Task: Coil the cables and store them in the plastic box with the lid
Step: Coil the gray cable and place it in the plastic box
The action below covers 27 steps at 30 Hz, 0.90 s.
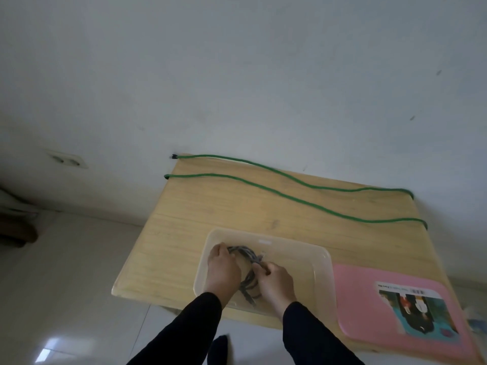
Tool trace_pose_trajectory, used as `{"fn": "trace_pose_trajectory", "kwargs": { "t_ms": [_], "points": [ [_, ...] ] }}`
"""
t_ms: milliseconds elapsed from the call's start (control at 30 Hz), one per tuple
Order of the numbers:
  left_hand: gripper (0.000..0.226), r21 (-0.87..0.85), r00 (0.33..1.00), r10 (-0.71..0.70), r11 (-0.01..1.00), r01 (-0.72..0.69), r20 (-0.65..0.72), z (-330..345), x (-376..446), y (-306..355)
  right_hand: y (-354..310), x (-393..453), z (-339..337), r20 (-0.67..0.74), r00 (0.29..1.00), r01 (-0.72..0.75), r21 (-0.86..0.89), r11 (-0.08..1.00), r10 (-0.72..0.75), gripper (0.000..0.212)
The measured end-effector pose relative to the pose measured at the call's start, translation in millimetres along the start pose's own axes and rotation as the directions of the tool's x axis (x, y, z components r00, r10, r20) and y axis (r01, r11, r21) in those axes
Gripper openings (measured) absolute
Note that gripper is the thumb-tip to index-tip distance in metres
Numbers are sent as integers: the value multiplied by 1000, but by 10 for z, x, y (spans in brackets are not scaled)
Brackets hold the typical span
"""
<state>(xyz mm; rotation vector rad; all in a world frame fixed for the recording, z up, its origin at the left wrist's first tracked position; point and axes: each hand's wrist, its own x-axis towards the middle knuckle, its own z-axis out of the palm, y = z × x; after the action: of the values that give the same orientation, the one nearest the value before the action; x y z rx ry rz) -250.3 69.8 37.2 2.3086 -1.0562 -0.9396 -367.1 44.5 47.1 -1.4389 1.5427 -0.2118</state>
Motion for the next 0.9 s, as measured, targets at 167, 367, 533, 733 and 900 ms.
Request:
{"fn": "trace_pose_trajectory", "kwargs": {
  "t_ms": [167, 367, 533, 733, 900],
  "points": [
    [51, 240, 981, 194, 952, -189, 2, -64, -67, -107, 67, -160, 35, -129, 948, 207, -451, 868, -293, 53],
    [39, 506, 874, 483, 767, -394, -51, -86, -223, -193, 88, -331, 115, -66, 850, 374, -625, 685, -523, 59],
    [37, 534, 818, 573, 707, -464, -49, -129, -355, -197, 51, -411, 114, -18, 782, 453, -669, 589, -623, 66],
    [34, 550, 769, 627, 689, -472, -125, -421, -129, -179, -293, -357, 37, 3, 741, 498, -673, 547, -671, 56],
    [25, 540, 651, 702, 681, -494, -290, -977, 267, 95, -849, -7, 36, 9, 673, 554, -669, 496, -740, 50]
  ]
}}
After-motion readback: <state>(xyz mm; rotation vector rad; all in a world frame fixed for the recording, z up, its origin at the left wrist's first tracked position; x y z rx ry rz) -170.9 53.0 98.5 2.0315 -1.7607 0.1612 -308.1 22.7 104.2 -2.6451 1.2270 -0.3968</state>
